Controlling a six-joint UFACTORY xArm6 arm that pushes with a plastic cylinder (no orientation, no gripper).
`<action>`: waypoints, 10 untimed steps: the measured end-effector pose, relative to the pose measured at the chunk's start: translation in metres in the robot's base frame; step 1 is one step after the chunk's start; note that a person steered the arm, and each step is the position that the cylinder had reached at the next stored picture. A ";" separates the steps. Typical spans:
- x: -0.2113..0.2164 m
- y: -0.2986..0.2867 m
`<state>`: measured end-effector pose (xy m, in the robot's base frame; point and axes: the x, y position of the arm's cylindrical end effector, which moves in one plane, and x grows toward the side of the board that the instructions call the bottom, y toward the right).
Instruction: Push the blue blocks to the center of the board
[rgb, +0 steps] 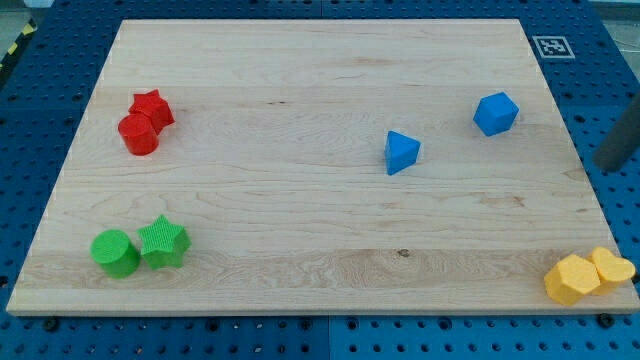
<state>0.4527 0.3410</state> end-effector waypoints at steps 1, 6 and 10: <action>-0.050 -0.018; -0.073 -0.199; -0.036 -0.267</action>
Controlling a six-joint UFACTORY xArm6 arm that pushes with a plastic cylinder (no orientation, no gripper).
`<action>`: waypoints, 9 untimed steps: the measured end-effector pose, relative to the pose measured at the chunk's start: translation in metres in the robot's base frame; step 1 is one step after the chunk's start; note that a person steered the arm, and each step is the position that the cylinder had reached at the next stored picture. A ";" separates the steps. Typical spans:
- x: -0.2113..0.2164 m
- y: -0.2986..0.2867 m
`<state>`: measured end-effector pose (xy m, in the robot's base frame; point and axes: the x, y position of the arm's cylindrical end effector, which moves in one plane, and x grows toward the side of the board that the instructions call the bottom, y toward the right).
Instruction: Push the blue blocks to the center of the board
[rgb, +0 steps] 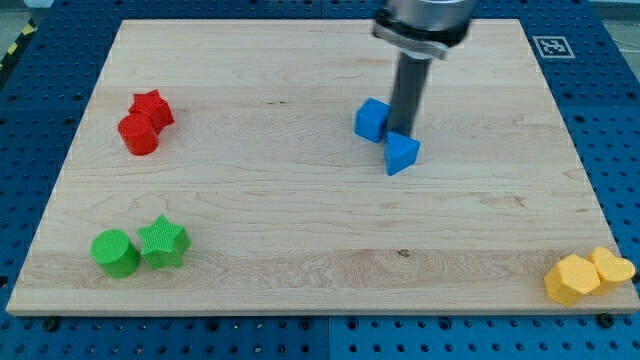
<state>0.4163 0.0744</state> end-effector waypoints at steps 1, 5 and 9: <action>-0.004 0.016; -0.059 0.017; 0.003 0.071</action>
<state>0.4191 0.1453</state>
